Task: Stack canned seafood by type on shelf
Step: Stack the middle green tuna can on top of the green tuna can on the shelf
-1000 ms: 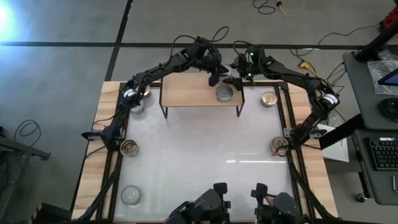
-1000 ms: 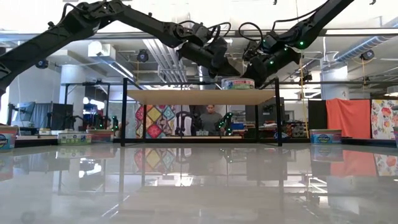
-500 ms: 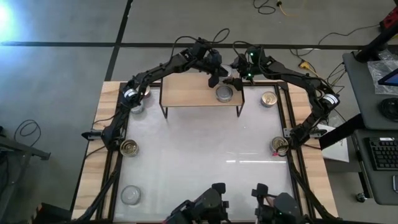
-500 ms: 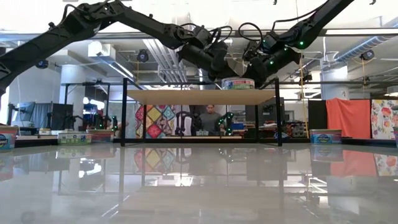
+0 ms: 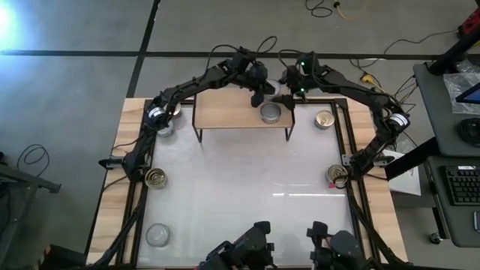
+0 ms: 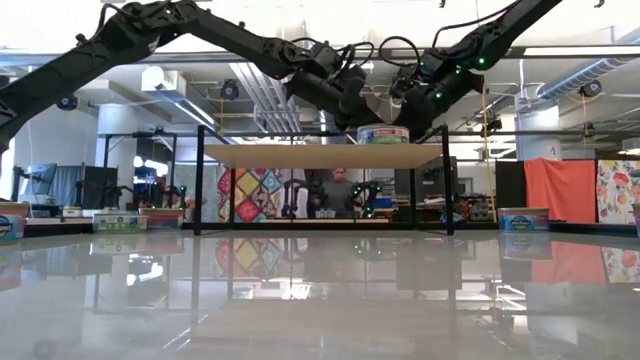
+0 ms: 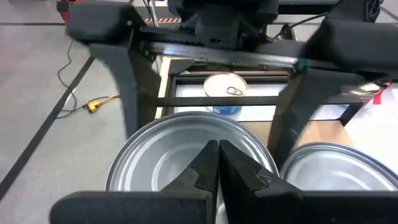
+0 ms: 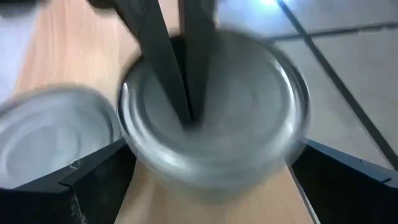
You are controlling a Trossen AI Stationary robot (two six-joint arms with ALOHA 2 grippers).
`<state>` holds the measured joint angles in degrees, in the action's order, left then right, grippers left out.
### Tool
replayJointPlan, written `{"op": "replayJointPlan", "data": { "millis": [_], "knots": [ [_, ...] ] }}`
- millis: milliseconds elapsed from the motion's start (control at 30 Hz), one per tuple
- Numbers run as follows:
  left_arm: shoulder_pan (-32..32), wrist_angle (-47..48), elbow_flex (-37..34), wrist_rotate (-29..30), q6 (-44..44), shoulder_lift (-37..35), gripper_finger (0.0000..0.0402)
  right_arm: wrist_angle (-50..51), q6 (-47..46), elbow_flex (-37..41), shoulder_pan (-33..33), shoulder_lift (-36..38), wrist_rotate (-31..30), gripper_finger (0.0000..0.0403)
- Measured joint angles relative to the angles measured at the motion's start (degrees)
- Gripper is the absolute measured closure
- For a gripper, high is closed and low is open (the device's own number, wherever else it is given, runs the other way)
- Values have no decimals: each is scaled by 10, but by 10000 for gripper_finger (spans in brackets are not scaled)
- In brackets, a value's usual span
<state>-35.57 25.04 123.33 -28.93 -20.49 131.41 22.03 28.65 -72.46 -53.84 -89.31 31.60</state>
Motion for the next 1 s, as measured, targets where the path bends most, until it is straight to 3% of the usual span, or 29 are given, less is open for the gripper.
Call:
{"op": "replayJointPlan", "data": {
  "millis": [600,1000],
  "knots": [
    [0,-25,-3,1,17,1,402,175,34,-120,-1,7,-19,3],
    [3,-15,-4,8,19,-33,402,161,22,-111,41,127,-38,3]
  ]
}}
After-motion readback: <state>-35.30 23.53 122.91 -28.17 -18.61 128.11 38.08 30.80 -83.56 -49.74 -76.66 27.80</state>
